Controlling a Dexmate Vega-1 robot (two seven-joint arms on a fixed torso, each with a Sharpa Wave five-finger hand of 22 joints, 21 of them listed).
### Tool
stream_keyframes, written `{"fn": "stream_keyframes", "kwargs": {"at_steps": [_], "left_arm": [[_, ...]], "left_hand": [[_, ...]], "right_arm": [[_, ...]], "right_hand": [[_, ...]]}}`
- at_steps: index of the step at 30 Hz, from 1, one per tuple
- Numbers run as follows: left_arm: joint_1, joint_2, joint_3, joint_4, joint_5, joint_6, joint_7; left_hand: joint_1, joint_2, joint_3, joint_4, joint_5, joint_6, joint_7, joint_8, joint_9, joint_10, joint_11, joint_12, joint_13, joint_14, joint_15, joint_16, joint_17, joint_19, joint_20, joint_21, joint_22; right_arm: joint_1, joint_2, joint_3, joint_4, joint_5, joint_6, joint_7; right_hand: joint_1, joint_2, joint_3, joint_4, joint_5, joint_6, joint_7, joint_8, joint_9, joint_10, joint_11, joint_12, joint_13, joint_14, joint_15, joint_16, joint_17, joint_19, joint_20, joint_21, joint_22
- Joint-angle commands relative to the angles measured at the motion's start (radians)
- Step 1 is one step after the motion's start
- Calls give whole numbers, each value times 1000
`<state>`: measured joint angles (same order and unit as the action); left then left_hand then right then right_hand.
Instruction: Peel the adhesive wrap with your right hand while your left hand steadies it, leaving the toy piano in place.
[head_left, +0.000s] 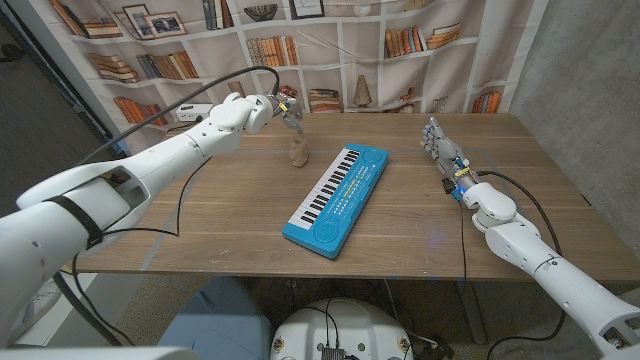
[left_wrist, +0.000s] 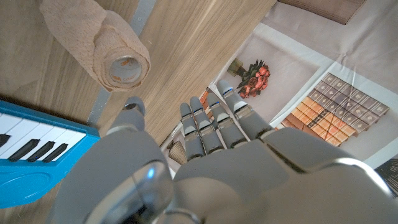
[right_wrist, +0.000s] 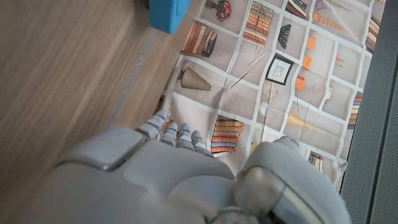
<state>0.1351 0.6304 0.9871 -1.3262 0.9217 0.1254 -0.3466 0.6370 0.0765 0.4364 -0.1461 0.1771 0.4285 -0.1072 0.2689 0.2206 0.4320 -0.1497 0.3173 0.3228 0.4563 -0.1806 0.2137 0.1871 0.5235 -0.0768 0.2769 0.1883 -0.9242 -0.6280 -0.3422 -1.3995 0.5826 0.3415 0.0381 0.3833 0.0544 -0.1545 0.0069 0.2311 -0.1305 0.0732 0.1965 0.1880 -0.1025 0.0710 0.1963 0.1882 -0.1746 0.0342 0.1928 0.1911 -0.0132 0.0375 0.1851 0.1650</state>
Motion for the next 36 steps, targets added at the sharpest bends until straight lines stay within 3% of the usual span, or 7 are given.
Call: {"fn": "stream_keyframes", "kwargs": {"at_steps": [1,36], "left_arm": [[-6,-1,13,11,5,-4,-15],[-39,-30,54,88,21,-30,-1]], "left_hand": [[13,8,9,-7,7,-3,1,-6,5,2,8,-2,4,1,-4,-4,0,-6,5,-9,1],[28,-2,10,-14,-2,17,-11,-8,7,18,-1,-9,7,14,-15,-9,-1,-9,3,-23,-3]], "right_arm": [[3,1,-3,2,-4,-4,-1],[25,14,-14,34,-3,-17,1]], "right_hand": [[6,6,0,-4,-2,3,-3,4,5,3,-4,4,4,-26,-6,6,2,5,-1,4,3],[7,7,-1,-6,-4,3,-3,3,5,4,-6,4,4,-22,-9,7,2,6,-1,3,3]]}}
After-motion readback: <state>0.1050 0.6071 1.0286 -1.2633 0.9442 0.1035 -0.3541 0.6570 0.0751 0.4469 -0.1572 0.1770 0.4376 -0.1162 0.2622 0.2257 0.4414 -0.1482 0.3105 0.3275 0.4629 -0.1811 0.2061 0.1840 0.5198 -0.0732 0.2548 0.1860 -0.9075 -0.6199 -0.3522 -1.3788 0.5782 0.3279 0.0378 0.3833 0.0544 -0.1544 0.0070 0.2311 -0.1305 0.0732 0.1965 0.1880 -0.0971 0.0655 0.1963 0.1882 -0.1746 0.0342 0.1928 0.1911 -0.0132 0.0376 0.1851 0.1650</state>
